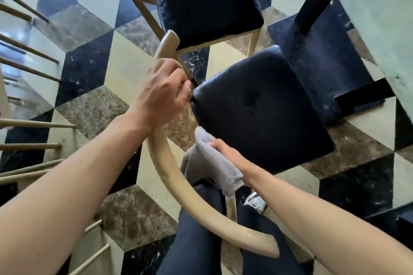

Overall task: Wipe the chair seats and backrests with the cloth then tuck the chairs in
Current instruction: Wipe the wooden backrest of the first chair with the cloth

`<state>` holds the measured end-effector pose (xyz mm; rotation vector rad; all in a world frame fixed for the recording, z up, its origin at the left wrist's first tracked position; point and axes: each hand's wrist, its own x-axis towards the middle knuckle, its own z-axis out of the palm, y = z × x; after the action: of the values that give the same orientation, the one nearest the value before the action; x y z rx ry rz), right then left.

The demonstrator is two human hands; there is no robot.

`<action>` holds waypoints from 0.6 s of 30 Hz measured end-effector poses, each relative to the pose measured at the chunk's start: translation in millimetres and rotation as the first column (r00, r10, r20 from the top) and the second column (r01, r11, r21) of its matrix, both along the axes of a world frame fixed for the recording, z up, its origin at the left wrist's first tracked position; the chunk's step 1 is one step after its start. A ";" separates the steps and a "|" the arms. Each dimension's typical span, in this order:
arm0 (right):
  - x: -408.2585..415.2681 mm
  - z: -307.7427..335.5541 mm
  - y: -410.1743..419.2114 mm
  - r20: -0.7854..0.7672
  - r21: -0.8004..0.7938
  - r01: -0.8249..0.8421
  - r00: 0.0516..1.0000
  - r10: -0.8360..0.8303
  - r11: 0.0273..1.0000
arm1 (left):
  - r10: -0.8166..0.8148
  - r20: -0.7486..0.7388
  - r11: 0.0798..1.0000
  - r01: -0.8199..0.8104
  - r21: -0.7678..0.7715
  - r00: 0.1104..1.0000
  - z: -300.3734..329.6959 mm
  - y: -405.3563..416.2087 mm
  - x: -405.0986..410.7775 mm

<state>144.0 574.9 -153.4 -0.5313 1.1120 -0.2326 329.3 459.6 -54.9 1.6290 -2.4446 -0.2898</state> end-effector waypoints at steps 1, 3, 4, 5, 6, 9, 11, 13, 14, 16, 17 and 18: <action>5.9 3.9 -13.8 0.001 -0.012 0.094 0.996 -0.094 0.995 | 0.027 -0.011 1.000 -0.027 -0.007 1.000 0.5 -1.5 5.6; 24.7 8.8 -47.8 0.038 -0.008 0.320 0.947 -0.319 0.947 | 0.105 -0.053 0.994 -0.104 0.016 0.993 -0.6 -14.8 19.1; 35.9 10.8 -62.6 0.083 0.033 0.425 0.901 -0.426 0.905 | 0.147 -0.080 0.989 -0.144 0.043 0.986 -2.0 -21.3 24.7; 46.4 15.0 -76.0 0.119 0.067 0.515 0.847 -0.519 0.855 | 0.183 -0.113 0.981 -0.175 0.078 0.977 -3.0 -26.9 28.7; 57.1 17.1 -90.1 0.142 0.084 0.580 0.798 -0.586 0.810 | 0.211 -0.148 0.974 -0.196 0.111 0.966 -4.0 -33.4 32.0; 82.9 24.1 -120.1 0.155 0.033 0.669 0.730 -0.665 0.742 | 0.265 -0.243 0.958 -0.227 0.173 0.933 -9.0 -56.4 30.6; 97.9 23.8 -133.9 0.142 -0.049 0.621 0.779 -0.610 0.782 | 0.348 -0.310 0.930 -0.285 0.230 0.885 -11.9 -78.8 27.7; 115.5 19.6 -147.2 0.104 -0.147 0.545 0.838 -0.535 0.825 | 0.436 -0.351 0.891 -0.343 0.298 0.829 -17.2 -108.0 24.4; 123.0 15.8 -149.7 0.073 -0.185 0.516 0.856 -0.512 0.836 | 0.463 -0.350 0.874 -0.356 0.330 0.814 -19.5 -118.6 22.3; 133.8 7.4 -159.5 0.030 -0.213 0.513 0.854 -0.519 0.832 | 0.459 -0.331 0.864 -0.328 0.381 0.825 -25.5 -135.1 15.6; 138.0 3.2 -164.6 0.028 -0.198 0.532 0.842 -0.538 0.823 | 0.432 -0.296 0.866 -0.299 0.401 0.852 -28.0 -138.5 11.1; 141.1 -2.4 -170.1 0.023 -0.200 0.547 0.832 -0.554 0.813 | 0.398 -0.248 0.869 -0.277 0.409 0.883 -30.3 -140.6 7.2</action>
<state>285.2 404.7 -155.8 -0.3752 1.2691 -0.8561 336.4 319.0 -85.2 1.9355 -1.8889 -0.9198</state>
